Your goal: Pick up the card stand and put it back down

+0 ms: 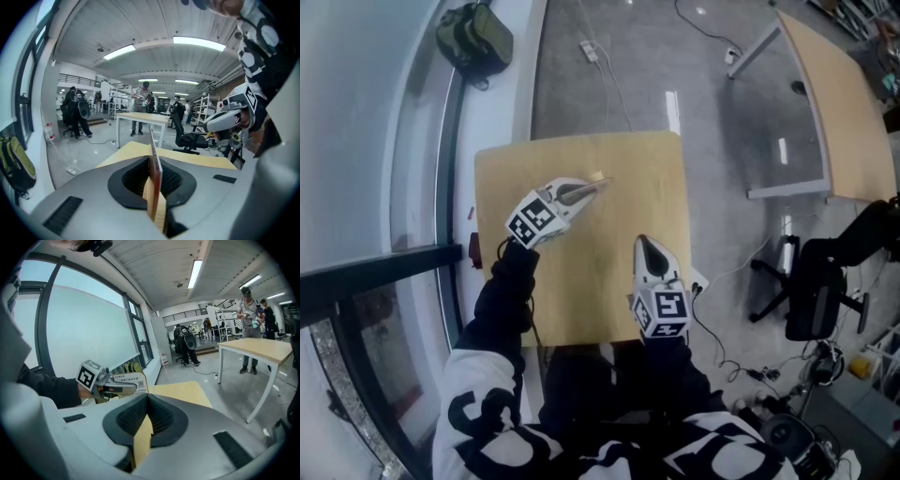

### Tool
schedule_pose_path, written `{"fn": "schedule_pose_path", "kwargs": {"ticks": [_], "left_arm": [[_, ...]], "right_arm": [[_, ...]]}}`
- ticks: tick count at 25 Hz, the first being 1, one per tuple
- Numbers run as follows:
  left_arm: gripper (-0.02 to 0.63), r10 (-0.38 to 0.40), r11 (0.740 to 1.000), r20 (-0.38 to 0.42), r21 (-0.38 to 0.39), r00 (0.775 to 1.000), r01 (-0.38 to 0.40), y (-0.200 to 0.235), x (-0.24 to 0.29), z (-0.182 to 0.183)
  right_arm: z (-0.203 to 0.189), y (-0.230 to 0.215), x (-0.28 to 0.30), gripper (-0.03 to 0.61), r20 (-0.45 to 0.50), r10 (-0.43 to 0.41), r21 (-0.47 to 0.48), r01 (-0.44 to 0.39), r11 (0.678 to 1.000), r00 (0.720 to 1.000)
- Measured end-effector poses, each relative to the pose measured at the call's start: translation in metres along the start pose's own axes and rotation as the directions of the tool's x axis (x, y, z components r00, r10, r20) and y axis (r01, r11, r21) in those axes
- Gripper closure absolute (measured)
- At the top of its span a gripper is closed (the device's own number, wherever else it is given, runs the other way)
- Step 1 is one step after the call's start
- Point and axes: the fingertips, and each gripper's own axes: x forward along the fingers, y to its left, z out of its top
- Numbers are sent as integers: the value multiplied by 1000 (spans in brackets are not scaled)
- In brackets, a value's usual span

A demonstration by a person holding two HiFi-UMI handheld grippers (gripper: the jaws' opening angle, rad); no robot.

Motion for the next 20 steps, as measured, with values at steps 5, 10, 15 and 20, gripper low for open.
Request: {"fn": "schedule_pose_path", "kwargs": {"ticks": [5,10,15,20], "left_arm": [[589,-223,974,71,-13,972,225,14,10,-1],[589,-388,920,64,-31,919,391,16,24,-12],[589,-422,903,64,-63,904,426,12,35,-27],[589,-408,907,87,-77,909,414,12,37,-29]], "right_arm": [[-12,3,16,561,-44,-1,2,1,1000,999],[-16,2,34,561,-63,-11,1,11,1000,998],[-20,2,40,561,-76,-32,-4,32,999,997],[-26,5,40,561,-79,-26,-6,26,1000,997]]}}
